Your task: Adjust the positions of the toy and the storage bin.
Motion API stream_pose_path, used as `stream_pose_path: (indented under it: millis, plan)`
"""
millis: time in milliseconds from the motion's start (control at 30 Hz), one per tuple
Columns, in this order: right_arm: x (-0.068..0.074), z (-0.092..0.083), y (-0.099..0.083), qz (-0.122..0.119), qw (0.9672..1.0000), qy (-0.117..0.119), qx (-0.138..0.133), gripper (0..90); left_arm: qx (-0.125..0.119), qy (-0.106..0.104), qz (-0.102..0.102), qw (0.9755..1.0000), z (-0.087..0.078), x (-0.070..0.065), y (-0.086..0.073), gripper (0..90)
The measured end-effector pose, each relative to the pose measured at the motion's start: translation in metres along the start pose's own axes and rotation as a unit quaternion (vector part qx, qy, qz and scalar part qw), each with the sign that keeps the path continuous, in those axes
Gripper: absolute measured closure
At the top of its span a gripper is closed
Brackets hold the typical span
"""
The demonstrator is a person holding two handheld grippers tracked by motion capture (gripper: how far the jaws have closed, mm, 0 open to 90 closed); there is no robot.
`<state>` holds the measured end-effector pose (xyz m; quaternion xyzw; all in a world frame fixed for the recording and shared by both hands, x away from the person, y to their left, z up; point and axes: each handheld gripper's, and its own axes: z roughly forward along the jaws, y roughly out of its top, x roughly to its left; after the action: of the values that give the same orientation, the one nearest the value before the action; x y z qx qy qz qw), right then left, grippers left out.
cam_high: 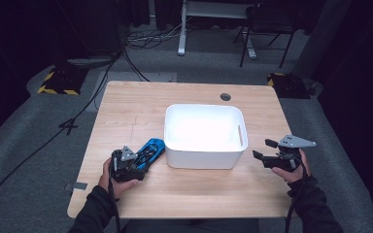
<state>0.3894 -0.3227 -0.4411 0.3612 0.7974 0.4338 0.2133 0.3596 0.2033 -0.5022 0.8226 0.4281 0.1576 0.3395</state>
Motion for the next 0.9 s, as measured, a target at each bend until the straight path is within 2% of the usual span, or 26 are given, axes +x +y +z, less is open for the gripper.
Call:
stream_pose_path:
  millis: [233, 300, 433, 533, 633, 667, 700, 767, 800, 833, 900]
  plan:
    - [0.01, 0.025, -0.016, -0.007, 0.9993, 0.03, 0.02, 27.0, 0.001, 0.006, 0.003, 1.0, 0.002, 0.001, 0.003, 23.6]
    - [0.015, 0.031, -0.02, -0.009, 0.9988, 0.043, 0.024, 26.8, 0.0, 0.002, 0.002, 1.0, 0.004, 0.001, 0.004, 23.7]
    - [0.029, 0.041, -0.023, -0.027, 0.9967, 0.07, 0.032, 23.8, 0.001, 0.0, 0.004, 1.0, 0.006, 0.002, 0.006, 23.7]
    - [0.037, 0.051, -0.027, -0.016, 0.9955, 0.089, 0.028, 22.3, -0.001, 0.004, 0.005, 1.0, 0.006, 0.002, 0.007, 23.6]
    - [0.045, 0.058, -0.029, -0.008, 0.9953, 0.093, 0.027, 22.6, -0.001, 0.003, 0.007, 1.0, 0.006, 0.003, 0.007, 23.6]
    - [0.05, 0.063, -0.029, -0.014, 0.9955, 0.088, 0.032, 21.9, 0.0, -0.001, 0.003, 1.0, 0.007, 0.002, 0.007, 23.6]
    - [0.056, 0.066, -0.028, -0.03, 0.996, 0.073, 0.042, 19.3, -0.001, 0.004, 0.007, 1.0, 0.006, 0.003, 0.008, 23.7]
    - [0.064, 0.068, -0.025, -0.021, 0.9975, 0.061, 0.028, 14.1, -0.001, 0.002, 0.006, 1.0, 0.007, 0.003, 0.007, 23.7]
    - [0.07, 0.072, -0.022, -0.012, 0.9983, 0.044, 0.035, 11.6, 0.001, 0.002, 0.004, 1.0, 0.006, 0.003, 0.008, 23.7]
    - [0.07, 0.072, -0.022, -0.012, 0.9983, 0.044, 0.035, 11.6, 0.001, 0.003, 0.004, 1.0, 0.007, 0.003, 0.008, 23.7]
    - [0.074, 0.076, -0.021, -0.009, 0.9989, 0.016, 0.044, 12.7, 0.001, 0.005, 0.006, 1.0, 0.006, 0.003, 0.008, 23.7]
